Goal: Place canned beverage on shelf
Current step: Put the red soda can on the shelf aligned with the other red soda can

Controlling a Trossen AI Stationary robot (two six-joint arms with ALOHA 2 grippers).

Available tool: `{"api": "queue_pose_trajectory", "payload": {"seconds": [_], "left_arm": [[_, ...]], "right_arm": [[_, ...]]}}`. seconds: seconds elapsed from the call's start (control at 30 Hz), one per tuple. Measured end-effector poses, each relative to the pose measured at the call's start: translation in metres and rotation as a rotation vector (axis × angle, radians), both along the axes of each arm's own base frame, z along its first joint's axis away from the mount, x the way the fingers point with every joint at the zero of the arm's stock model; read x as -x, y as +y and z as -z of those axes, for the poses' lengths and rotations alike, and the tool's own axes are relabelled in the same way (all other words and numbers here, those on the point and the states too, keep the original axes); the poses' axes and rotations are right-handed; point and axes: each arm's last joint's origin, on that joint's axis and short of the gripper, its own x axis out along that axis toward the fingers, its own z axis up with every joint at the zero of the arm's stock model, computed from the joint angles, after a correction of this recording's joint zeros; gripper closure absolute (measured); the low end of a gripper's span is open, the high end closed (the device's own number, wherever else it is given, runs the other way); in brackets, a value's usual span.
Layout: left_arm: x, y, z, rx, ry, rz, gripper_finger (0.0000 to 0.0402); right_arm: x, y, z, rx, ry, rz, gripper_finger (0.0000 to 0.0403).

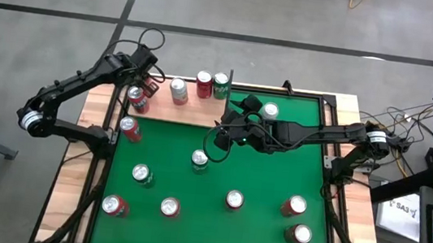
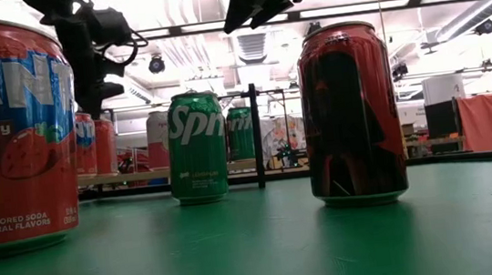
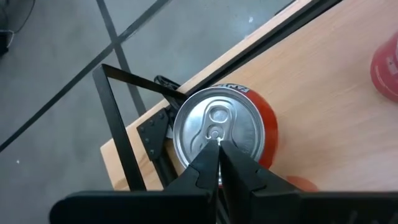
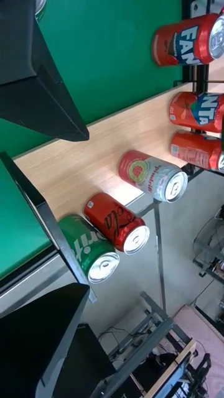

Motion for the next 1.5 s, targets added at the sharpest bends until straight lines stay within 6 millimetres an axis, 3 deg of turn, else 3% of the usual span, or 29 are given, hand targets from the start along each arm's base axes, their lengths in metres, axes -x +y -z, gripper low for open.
{"api": "queue_pose_trajectory", "payload": {"seconds": [0.43,1.5], "left_arm": [[0.001,-0.008,-0.005,0.051,-0.126,0.001,0.0402],[0.008,-0.015,-0.007,0.064,-0.086,-0.02,0.0402]], "right_arm": [[0.0,0.0,0.0,0.0,0.001,0.0,0.0019],[0.0,0.0,0.0,-0.006,-0.005,0.004,0.0019]]}}
